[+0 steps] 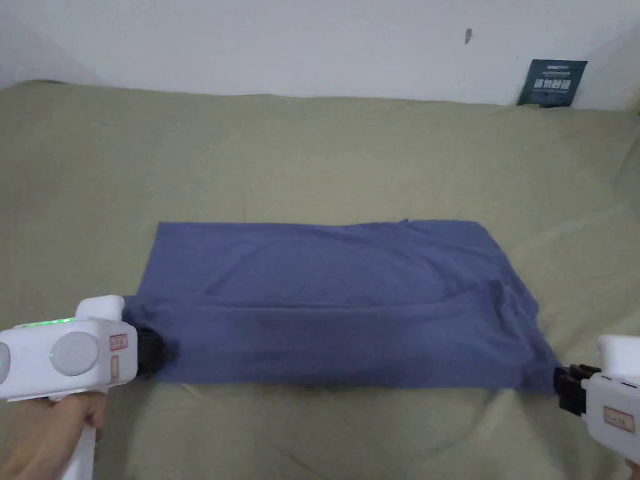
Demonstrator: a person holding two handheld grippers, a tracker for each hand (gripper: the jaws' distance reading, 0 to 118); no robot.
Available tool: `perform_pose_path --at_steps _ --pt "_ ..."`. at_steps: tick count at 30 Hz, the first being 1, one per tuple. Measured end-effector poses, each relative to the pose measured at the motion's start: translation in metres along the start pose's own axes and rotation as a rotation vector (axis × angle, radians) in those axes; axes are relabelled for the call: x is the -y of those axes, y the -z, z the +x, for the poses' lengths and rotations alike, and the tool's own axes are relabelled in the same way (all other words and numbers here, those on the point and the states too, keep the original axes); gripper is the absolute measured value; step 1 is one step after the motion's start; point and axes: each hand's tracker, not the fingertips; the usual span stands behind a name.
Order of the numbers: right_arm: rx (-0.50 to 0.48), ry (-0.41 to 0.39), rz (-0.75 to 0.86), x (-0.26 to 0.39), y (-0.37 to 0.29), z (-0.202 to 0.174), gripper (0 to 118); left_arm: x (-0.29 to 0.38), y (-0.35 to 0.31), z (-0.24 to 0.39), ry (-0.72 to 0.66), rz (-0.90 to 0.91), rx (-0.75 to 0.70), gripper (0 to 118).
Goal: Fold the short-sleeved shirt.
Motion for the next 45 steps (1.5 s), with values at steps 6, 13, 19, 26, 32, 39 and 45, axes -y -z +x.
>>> perform_pose_path --at_steps 6,13,19,26,32,39,45 --pt "-0.103 0.116 -0.085 -0.014 0.018 0.023 118 0.0 -0.004 0.0 0.018 -0.002 0.011 6" --pt "-0.086 0.02 -0.217 -0.024 0.061 0.025 85 -0.003 -0.004 0.004 0.03 -0.019 0.003 6" --pt "-0.094 -0.008 -0.152 -0.018 0.033 0.021 14 -0.006 -0.011 0.006 0.065 -0.025 -0.024 6" --pt "-0.127 0.019 -0.136 -0.005 -0.015 0.024 14 0.009 -0.052 -0.004 0.087 -0.015 -0.027 6" --pt "-0.154 0.006 -0.153 0.041 -0.066 0.006 14 0.066 -0.093 -0.033 0.078 -0.044 -0.007 6" --pt "-0.159 0.06 -0.131 0.073 -0.074 -0.001 60 0.091 -0.097 -0.053 0.022 -0.013 0.052 33" --pt "-0.106 0.07 -0.027 0.045 -0.094 0.0 117 0.074 -0.121 -0.059 0.036 0.101 0.014 111"
